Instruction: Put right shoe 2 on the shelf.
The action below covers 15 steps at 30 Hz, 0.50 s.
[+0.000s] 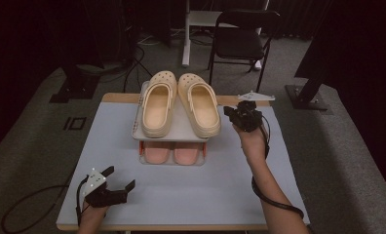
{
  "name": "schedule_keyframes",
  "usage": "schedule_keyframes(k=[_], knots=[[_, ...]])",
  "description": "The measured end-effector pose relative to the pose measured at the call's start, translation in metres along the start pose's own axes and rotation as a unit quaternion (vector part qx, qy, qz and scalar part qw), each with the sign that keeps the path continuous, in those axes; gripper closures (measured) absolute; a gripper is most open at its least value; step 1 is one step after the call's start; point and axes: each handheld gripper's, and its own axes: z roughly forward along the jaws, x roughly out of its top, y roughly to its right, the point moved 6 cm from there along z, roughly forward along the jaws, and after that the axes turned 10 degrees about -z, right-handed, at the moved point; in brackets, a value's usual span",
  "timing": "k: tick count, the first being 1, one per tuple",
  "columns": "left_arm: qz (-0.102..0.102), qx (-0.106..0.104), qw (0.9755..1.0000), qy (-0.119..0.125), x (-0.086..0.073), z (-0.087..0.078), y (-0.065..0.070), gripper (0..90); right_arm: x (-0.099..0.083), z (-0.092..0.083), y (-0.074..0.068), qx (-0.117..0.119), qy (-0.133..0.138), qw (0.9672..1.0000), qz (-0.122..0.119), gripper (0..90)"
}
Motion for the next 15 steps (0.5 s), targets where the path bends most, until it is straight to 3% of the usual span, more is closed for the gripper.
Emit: schedule_keyframes(k=[6,15], knots=[[0.000,0.000,1.0000,-0.001,0.000,0.000,0.000,0.9,-0.010,0.003,-0.012,0.020,-0.008,0.9997,-0.013,90.0],[0.001,-0.001,1.0000,0.000,0.000,0.001,0.002,0.9,-0.007,0.010,-0.031,0.032,-0.007,0.9992,-0.024,90.0]])
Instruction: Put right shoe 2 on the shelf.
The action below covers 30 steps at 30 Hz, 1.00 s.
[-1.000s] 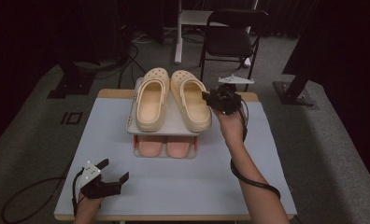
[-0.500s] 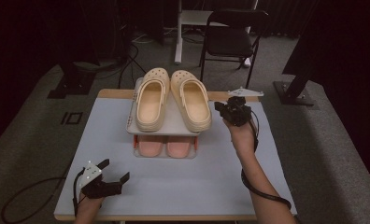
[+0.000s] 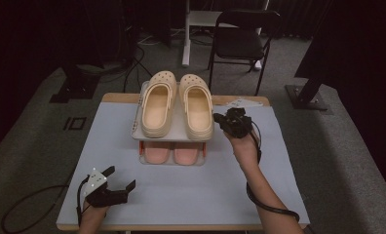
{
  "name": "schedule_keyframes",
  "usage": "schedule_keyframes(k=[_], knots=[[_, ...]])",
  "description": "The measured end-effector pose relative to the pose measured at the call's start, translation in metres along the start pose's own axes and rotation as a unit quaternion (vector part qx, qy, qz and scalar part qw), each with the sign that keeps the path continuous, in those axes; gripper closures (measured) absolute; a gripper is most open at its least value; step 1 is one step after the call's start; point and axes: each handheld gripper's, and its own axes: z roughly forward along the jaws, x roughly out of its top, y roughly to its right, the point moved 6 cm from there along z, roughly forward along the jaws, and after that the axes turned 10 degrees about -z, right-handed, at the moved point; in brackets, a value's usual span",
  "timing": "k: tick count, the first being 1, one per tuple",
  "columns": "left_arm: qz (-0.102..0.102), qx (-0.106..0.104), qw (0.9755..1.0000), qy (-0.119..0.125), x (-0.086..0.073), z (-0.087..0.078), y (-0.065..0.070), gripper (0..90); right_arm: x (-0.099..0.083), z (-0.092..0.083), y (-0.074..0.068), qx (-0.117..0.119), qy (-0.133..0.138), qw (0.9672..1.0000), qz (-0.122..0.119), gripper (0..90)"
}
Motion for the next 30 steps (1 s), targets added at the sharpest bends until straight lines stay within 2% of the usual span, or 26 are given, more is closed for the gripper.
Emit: schedule_keyframes(k=[7,13,18,24,30], knots=[[-0.001,0.000,1.0000,-0.001,0.000,0.000,-0.001,0.9,0.004,0.008,-0.010,0.022,0.009,0.9997,0.007,90.0],[0.001,-0.001,1.0000,-0.001,0.000,0.000,0.000,0.9,0.008,0.016,-0.019,0.029,0.009,0.9995,0.002,90.0],[-0.001,-0.002,1.0000,-0.001,0.000,0.000,-0.001,0.9,0.009,0.024,-0.020,0.032,0.005,0.9994,0.006,90.0],[0.000,-0.003,1.0000,-0.001,0.000,0.000,-0.001,0.9,0.010,0.031,-0.016,0.027,0.007,0.9994,0.022,90.0],[0.001,-0.004,1.0000,-0.002,0.000,0.000,0.000,0.9,0.015,0.037,-0.011,0.008,0.003,0.9997,0.022,90.0]])
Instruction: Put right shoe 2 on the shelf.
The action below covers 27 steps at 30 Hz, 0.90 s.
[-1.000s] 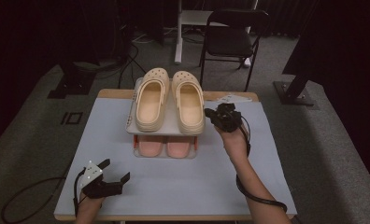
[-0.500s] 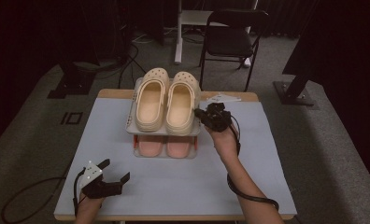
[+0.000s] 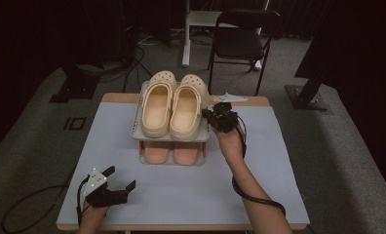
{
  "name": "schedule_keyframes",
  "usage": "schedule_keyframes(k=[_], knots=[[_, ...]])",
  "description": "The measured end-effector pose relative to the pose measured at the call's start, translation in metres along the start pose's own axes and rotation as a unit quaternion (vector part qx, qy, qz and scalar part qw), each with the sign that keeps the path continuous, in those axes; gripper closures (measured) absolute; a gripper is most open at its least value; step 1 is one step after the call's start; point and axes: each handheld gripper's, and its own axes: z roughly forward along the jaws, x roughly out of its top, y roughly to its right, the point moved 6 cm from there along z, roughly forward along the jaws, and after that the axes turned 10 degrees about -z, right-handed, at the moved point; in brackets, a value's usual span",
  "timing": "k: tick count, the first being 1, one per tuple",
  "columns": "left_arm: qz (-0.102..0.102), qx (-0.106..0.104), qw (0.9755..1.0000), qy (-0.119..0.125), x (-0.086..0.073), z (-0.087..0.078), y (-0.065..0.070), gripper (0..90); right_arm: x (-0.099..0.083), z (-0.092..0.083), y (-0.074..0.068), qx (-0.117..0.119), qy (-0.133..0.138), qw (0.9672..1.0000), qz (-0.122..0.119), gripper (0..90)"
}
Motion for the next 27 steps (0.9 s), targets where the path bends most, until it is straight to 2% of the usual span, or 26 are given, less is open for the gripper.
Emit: schedule_keyframes(k=[9,12,15,20,27], knots=[[-0.001,0.000,1.0000,0.000,0.000,0.000,-0.001,0.9,0.005,0.013,0.017,-0.028,-0.008,0.9995,0.015,90.0],[0.000,0.000,1.0000,0.000,0.000,0.000,-0.001,0.9,0.007,0.018,0.021,-0.024,-0.005,0.9994,0.023,90.0],[0.001,0.000,1.0000,-0.002,0.000,-0.001,-0.001,0.9,0.009,0.024,0.021,-0.021,0.001,0.9997,0.014,90.0],[0.000,0.000,1.0000,-0.001,0.000,-0.002,-0.002,0.9,0.012,0.028,0.023,-0.031,-0.004,0.9995,0.010,90.0],[0.001,0.000,1.0000,-0.001,0.000,-0.002,-0.001,0.9,0.016,0.030,0.029,-0.030,-0.005,0.9995,0.008,90.0]])
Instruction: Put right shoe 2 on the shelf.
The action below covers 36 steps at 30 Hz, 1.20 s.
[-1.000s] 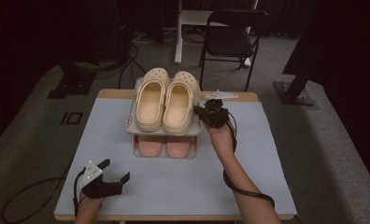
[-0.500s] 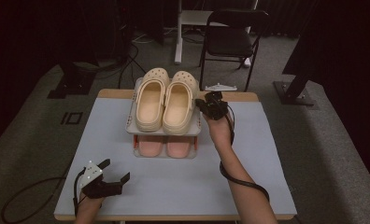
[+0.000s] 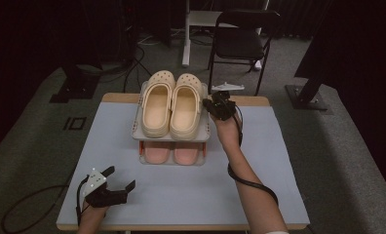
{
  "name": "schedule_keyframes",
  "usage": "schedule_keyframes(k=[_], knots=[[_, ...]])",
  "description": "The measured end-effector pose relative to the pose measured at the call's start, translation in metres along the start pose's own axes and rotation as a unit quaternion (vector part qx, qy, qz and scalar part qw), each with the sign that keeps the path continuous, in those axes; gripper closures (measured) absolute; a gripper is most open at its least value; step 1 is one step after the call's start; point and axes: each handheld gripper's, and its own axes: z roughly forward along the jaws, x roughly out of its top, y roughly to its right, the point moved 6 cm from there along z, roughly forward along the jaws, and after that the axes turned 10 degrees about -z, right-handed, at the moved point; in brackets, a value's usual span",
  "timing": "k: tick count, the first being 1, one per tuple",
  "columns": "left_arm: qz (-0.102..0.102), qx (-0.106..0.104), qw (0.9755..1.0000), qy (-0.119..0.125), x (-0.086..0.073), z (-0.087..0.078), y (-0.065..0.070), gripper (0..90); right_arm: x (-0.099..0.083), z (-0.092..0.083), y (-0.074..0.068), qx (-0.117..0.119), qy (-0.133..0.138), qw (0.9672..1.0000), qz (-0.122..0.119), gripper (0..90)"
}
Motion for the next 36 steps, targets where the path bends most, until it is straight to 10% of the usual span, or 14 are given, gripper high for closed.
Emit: schedule_keyframes(k=[36], knots=[[-0.004,-0.001,1.0000,-0.004,-0.002,0.002,0.001,0.9,-0.066,-0.054,0.028,0.011,0.019,0.9995,0.022,33.3]])
